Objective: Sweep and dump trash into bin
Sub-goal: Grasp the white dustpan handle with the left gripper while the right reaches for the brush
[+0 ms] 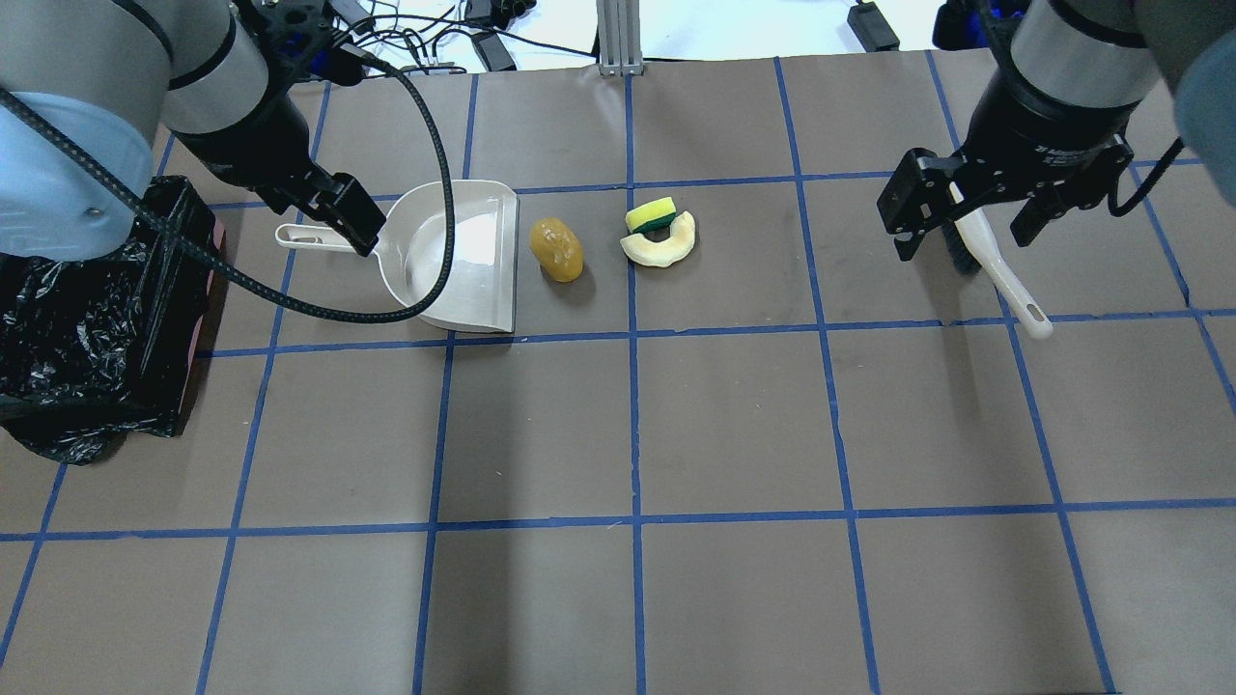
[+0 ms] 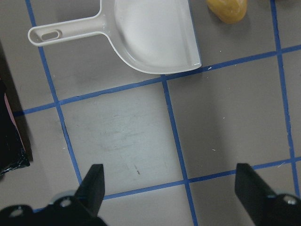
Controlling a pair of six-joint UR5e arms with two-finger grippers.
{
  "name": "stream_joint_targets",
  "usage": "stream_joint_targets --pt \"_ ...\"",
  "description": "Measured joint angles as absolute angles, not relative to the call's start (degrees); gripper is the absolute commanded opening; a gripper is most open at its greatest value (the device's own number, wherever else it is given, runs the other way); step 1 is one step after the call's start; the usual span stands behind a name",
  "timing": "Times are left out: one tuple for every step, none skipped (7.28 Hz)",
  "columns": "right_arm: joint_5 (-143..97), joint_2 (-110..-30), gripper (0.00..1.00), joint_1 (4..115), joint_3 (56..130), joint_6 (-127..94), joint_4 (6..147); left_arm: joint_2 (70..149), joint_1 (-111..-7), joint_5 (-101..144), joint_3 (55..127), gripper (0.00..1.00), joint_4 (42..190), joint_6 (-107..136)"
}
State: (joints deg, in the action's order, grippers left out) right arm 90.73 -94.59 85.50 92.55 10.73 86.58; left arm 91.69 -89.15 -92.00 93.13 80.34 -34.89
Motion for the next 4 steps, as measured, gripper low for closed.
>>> stream_joint_targets --pt "90.59 -93.74 1.0 81.6 92.85 16.4 86.74 94.11 -87.94 -92.03 93.0 0.99 78.3 -44.93" --pt "90.56 -92.4 1.0 78.03 93.18 20.28 88.06 96.49 -85.42 -91.83 92.88 0.99 76.21 -54.58" --pt "91.16 -90.4 1.0 75.66 93.39 22.95 90.81 98.92 -82.36 -91.58 92.85 1.0 74.31 -64.02" --pt "92.51 -88.15 1.0 74.47 93.47 24.99 93.57 101.58 -79.92 -91.56 92.61 1.0 72.49 -73.1"
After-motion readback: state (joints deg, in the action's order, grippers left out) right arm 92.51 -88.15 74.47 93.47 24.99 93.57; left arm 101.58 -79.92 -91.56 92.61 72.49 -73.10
